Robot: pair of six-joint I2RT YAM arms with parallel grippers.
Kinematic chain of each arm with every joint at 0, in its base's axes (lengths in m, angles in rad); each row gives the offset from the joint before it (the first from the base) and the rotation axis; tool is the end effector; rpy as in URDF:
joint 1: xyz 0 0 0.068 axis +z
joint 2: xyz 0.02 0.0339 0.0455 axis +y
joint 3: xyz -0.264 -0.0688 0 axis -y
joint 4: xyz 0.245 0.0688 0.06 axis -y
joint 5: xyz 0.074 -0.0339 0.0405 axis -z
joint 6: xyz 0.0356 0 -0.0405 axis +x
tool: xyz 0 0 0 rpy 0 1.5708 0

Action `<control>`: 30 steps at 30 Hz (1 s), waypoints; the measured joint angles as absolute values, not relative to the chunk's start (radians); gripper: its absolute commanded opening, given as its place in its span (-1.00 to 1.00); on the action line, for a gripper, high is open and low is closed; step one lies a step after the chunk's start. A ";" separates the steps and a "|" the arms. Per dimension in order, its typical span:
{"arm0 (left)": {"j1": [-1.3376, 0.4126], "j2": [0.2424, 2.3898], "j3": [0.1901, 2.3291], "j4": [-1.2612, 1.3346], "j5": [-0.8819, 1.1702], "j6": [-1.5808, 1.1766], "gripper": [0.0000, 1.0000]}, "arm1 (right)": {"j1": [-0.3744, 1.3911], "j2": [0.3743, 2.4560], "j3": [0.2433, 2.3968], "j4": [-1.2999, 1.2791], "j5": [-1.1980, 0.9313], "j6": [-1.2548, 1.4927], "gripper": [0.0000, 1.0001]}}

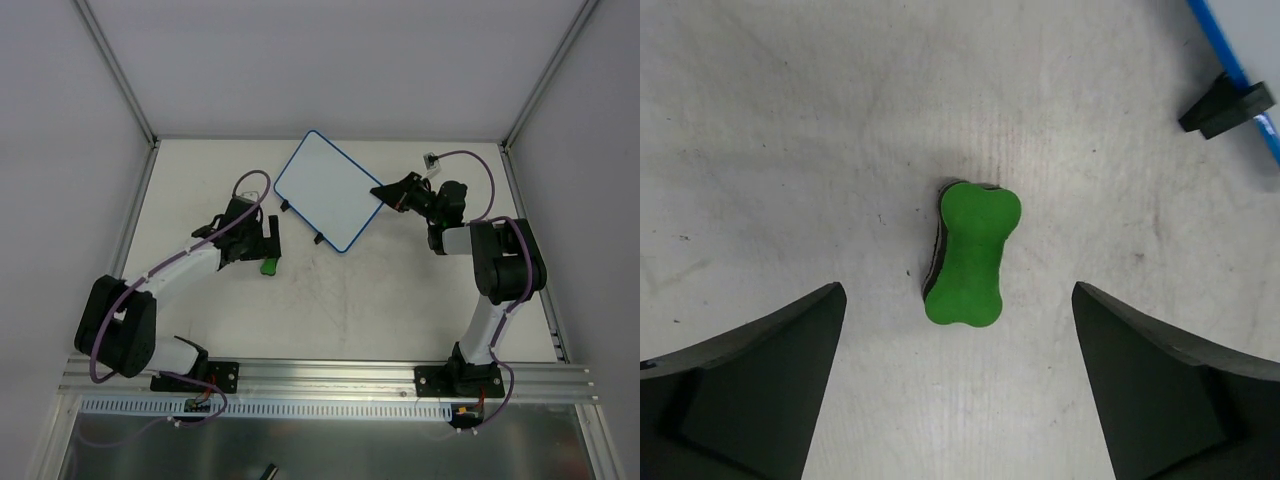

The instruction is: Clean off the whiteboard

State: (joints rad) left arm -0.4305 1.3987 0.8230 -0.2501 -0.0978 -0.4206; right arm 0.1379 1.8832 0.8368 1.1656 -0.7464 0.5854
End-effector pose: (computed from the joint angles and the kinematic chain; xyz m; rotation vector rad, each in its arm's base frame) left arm 0.2624 -0.1167 0.2101 -0.0342 2.4101 -0.2813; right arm 0.3683 0.0755 0.1946 -0.3028 1.5593 1.1116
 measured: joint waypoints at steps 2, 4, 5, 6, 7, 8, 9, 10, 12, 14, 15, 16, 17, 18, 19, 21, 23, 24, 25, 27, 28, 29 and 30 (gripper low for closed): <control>-0.430 1.341 0.814 -0.247 -0.098 -0.414 0.98 | 0.138 1.887 0.837 1.171 -0.747 0.588 -1.00; -0.430 1.287 0.802 -0.241 -0.098 -0.408 0.98 | 0.138 1.888 0.837 1.171 -0.747 0.591 -1.00; -0.430 1.256 0.793 -0.236 -0.101 -0.404 0.98 | 0.138 1.888 0.837 1.172 -0.747 0.591 -0.99; -0.430 1.220 0.776 -0.223 -0.105 -0.400 0.98 | 0.138 1.888 0.837 1.172 -0.747 0.592 -1.00; -0.430 1.181 0.757 -0.212 -0.107 -0.394 0.98 | 0.138 1.888 0.837 1.172 -0.747 0.592 -0.99; -0.430 1.140 0.736 -0.200 -0.109 -0.386 0.98 | 0.138 1.889 0.837 1.172 -0.747 0.592 -0.99; -0.430 1.095 0.707 -0.174 -0.110 -0.374 0.98 | 0.138 1.889 0.837 1.172 -0.747 0.592 -0.99; -0.430 1.051 0.678 -0.157 -0.112 -0.364 0.98 | 0.138 1.889 0.837 1.172 -0.747 0.592 -0.99; -0.430 0.968 0.624 -0.127 -0.118 -0.346 0.98 | 0.138 1.889 0.837 1.172 -0.748 0.592 -0.92; -0.430 0.902 0.583 -0.104 -0.131 -0.327 0.98 | 0.138 1.889 0.837 1.172 -0.748 0.592 -0.79; -0.430 0.883 0.571 -0.092 -0.137 -0.321 0.98 | 0.138 1.889 0.837 1.172 -0.748 0.592 -0.76; -0.430 0.863 0.559 -0.082 -0.142 -0.315 0.98 | 0.138 1.889 0.837 1.172 -0.749 0.593 -0.74; -0.430 0.844 0.548 -0.075 -0.146 -0.309 0.98 | 0.138 1.889 0.837 1.175 -0.750 0.595 -0.72; -0.430 0.826 0.537 -0.069 -0.153 -0.303 0.98 | 0.138 1.889 0.837 1.177 -0.750 0.596 -0.69; -0.430 0.812 0.527 -0.064 -0.160 -0.300 0.98 | 0.138 1.889 0.837 1.179 -0.750 0.599 -0.67; -0.430 0.776 0.503 -0.052 -0.173 -0.297 0.98 | 0.138 1.889 0.837 1.185 -0.758 0.603 -0.66; -0.430 0.741 0.477 -0.036 -0.191 -0.294 0.98 | 0.138 1.889 0.837 1.191 -0.764 0.606 -0.65; -0.430 0.724 0.466 -0.032 -0.196 -0.294 0.98 | 0.138 1.889 0.837 1.193 -0.766 0.607 -0.63; -0.430 0.713 0.458 -0.029 -0.200 -0.293 0.98 | 0.138 1.889 0.837 1.193 -0.768 0.609 -0.61; -0.430 0.691 0.445 -0.022 -0.215 -0.290 0.98 | 0.138 1.889 0.837 1.194 -0.768 0.611 -0.57; -0.430 0.682 0.440 -0.019 -0.221 -0.289 0.98 | 0.138 1.889 0.837 1.194 -0.768 0.611 -0.54; -0.430 0.674 0.437 -0.017 -0.226 -0.287 0.98 | 0.138 1.889 0.837 1.195 -0.768 0.612 -0.51; -0.430 0.668 0.433 -0.012 -0.231 -0.286 0.98 | 0.138 1.889 0.837 1.197 -0.769 0.613 -0.41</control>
State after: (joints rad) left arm -0.4305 0.6678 0.4332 -0.0124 -0.2306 -0.2859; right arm 0.1383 1.8889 0.8368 1.1969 -0.7689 0.6128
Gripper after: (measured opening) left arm 0.990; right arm 0.235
